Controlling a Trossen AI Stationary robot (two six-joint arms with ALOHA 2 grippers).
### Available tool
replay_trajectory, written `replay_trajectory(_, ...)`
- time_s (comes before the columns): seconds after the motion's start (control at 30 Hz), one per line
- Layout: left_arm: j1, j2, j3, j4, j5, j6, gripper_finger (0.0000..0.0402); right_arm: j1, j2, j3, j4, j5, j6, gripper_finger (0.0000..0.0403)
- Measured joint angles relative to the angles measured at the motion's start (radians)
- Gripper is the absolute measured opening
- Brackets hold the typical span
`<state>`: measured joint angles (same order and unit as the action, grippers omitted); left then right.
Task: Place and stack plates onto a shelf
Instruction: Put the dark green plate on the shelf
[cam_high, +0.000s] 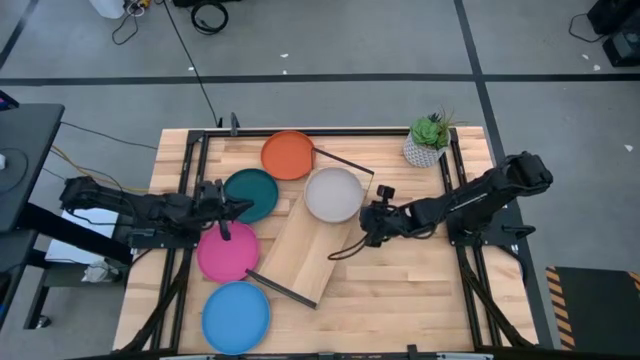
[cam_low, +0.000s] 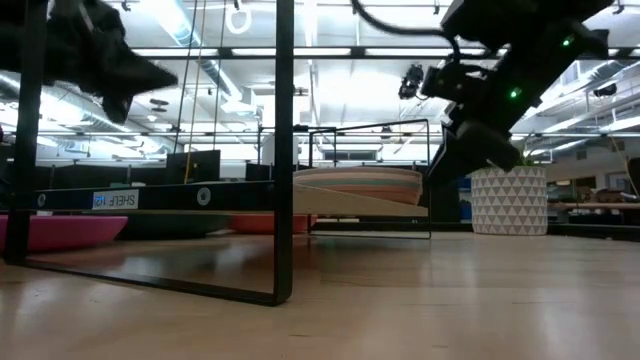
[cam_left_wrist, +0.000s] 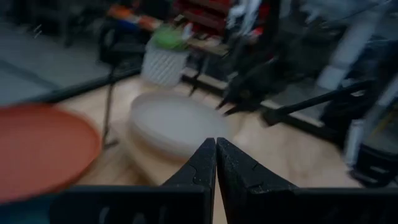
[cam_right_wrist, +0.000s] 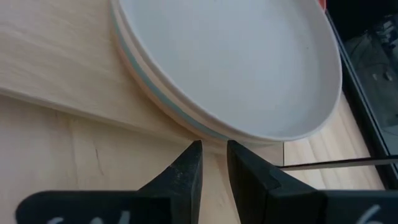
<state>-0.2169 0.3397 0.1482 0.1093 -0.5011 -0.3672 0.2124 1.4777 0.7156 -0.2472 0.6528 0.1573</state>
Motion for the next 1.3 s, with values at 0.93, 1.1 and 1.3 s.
replay_trajectory(0.93,0.272,0.727,0.382,-0.471,0.319,-0.01,0.0114,0.122,-0.041,-0.112,0.283,0.037,-0.003,0.0077)
replay_trajectory(1.1,0.272,0.872,0.47,-0.502,0.368,0.056,0.0162,0.122,-0.041,-0.157,0.342,0.034,-0.012,0.0077)
replay_trajectory(1.3,0.272,1.012,0.507,-0.503,0.324,0.087,0.0188,0.133,-0.041,-0.203,0.427,0.028,-0.011,0.0077)
